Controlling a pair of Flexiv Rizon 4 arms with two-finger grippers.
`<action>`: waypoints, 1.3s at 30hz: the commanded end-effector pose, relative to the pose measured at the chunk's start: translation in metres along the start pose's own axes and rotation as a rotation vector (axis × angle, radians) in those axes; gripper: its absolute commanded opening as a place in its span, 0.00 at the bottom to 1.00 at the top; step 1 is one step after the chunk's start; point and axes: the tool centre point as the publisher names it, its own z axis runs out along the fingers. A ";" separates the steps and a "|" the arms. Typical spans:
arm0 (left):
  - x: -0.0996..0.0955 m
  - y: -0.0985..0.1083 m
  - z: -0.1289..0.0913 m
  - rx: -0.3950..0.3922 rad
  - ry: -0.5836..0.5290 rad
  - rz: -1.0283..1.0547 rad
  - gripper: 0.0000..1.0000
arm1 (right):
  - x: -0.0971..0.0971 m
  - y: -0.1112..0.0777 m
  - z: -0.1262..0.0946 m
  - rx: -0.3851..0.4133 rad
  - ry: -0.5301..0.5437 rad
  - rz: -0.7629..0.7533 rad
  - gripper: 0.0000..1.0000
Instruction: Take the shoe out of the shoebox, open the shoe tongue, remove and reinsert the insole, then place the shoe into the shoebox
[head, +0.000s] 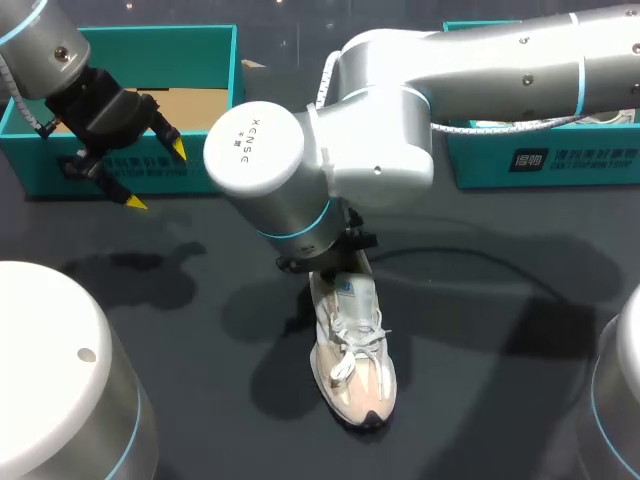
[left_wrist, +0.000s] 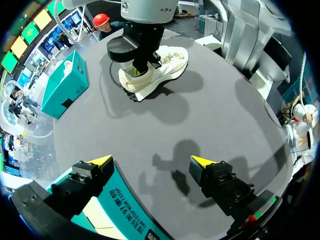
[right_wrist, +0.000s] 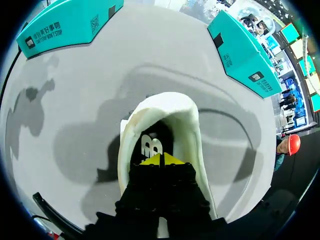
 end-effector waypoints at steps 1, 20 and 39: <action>0.001 0.000 -0.001 -0.002 0.001 0.001 1.00 | 0.001 0.002 0.023 0.054 0.049 0.102 0.00; 0.001 0.000 -0.001 -0.002 0.001 0.001 1.00 | -0.006 -0.014 0.008 0.198 0.177 0.083 0.00; 0.001 0.000 -0.001 -0.002 0.001 0.001 1.00 | -0.020 -0.016 -0.011 0.320 0.304 -0.050 0.06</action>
